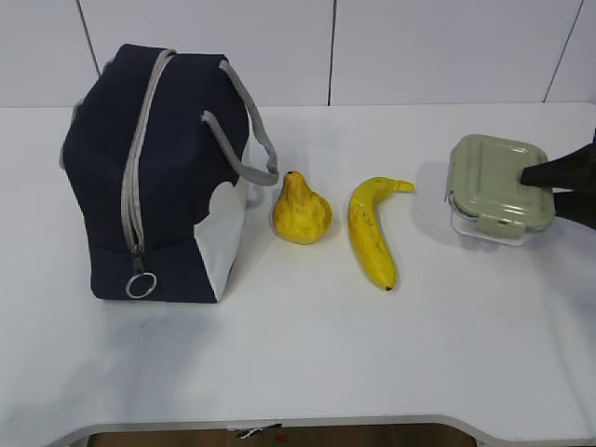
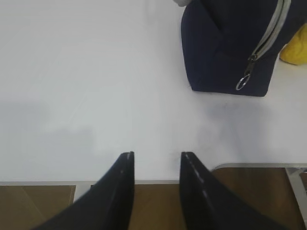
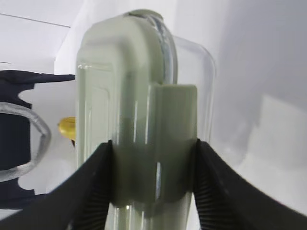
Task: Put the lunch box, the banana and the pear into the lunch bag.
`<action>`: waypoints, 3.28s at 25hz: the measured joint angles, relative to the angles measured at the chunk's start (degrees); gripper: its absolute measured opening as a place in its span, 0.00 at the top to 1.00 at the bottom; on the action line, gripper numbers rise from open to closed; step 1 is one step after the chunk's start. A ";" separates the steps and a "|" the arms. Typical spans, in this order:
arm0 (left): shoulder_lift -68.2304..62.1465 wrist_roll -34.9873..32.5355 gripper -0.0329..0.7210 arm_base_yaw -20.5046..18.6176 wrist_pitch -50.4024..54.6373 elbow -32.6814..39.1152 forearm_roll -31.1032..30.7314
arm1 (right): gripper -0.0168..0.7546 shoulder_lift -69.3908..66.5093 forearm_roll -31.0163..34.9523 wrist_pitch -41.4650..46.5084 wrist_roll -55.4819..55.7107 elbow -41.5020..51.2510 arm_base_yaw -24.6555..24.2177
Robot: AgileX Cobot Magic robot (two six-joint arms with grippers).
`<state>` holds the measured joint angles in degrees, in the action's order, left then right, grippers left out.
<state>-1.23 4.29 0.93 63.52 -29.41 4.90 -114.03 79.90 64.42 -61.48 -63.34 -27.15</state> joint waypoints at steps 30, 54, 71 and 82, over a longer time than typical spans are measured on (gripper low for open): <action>-81.68 -25.09 0.45 0.00 -6.76 -45.78 28.70 | 0.48 12.17 12.81 -4.73 6.42 -16.37 29.29; -97.09 -31.55 0.92 2.73 -1.36 -55.29 32.93 | 0.48 -2.32 11.26 -11.44 6.65 -28.56 44.55; -96.29 -35.47 0.92 3.67 0.04 -56.42 37.30 | 0.48 -8.21 -5.68 -18.07 18.30 -35.22 45.58; -99.30 -35.85 0.92 3.67 -0.29 -56.42 40.90 | 0.48 -17.17 0.49 -19.04 19.48 -37.19 47.63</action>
<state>-100.53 -31.56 4.60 63.24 -85.83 45.80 -131.20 80.39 45.38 -42.00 -100.53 20.48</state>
